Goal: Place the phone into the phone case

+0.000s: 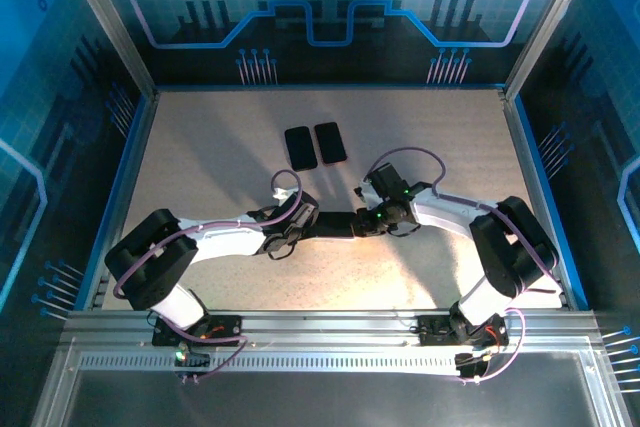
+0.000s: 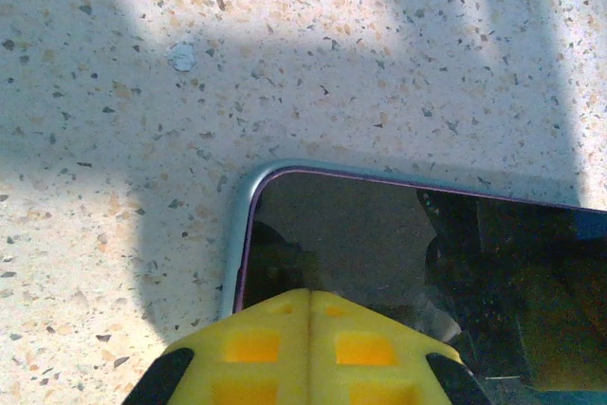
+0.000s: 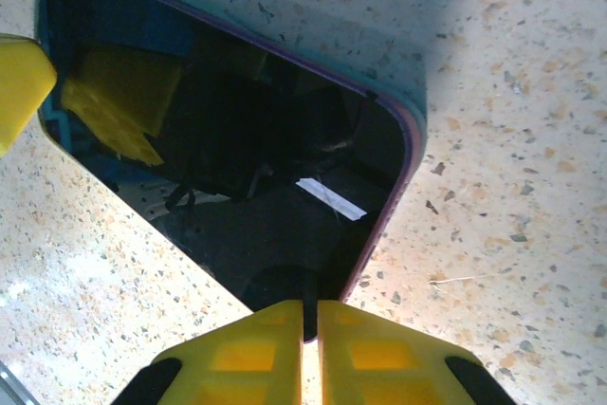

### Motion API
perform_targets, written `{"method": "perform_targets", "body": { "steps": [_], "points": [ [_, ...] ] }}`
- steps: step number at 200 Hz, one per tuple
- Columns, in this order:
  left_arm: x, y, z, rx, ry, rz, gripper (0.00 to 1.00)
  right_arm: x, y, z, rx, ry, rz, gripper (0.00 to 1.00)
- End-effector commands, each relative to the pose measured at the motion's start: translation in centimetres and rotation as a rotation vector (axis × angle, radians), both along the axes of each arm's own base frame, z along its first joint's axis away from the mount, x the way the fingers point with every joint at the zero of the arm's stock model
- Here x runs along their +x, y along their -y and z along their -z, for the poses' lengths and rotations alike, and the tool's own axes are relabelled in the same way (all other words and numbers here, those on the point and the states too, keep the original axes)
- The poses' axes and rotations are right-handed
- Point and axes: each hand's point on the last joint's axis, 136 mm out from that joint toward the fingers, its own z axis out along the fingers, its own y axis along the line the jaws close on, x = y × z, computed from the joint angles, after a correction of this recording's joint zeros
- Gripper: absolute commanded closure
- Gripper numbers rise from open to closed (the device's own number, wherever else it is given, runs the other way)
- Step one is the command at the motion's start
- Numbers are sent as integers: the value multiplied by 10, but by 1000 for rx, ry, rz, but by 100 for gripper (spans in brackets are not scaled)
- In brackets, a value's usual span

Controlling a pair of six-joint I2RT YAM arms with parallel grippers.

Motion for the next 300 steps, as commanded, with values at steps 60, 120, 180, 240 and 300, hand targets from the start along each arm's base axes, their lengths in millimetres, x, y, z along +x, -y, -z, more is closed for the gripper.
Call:
{"method": "perform_targets", "body": {
  "steps": [60, 120, 180, 240, 300],
  "points": [
    [2, 0, 4, 15, -4, -15, 100, -15, -2, 27, -85, -77, -49, 89],
    [-2, -3, 11, 23, -22, -21, 100, -33, 11, 55, -207, -156, -55, 97],
    [-9, -10, 22, 34, -50, -39, 100, -62, 19, 81, -290, -242, -82, 100],
    [-14, -15, 31, 44, -72, -52, 100, -76, 24, 99, -312, -293, -91, 100],
    [-13, -16, 28, 54, -67, -50, 100, -31, 0, 37, -194, -144, -70, 100]
  ]
}}
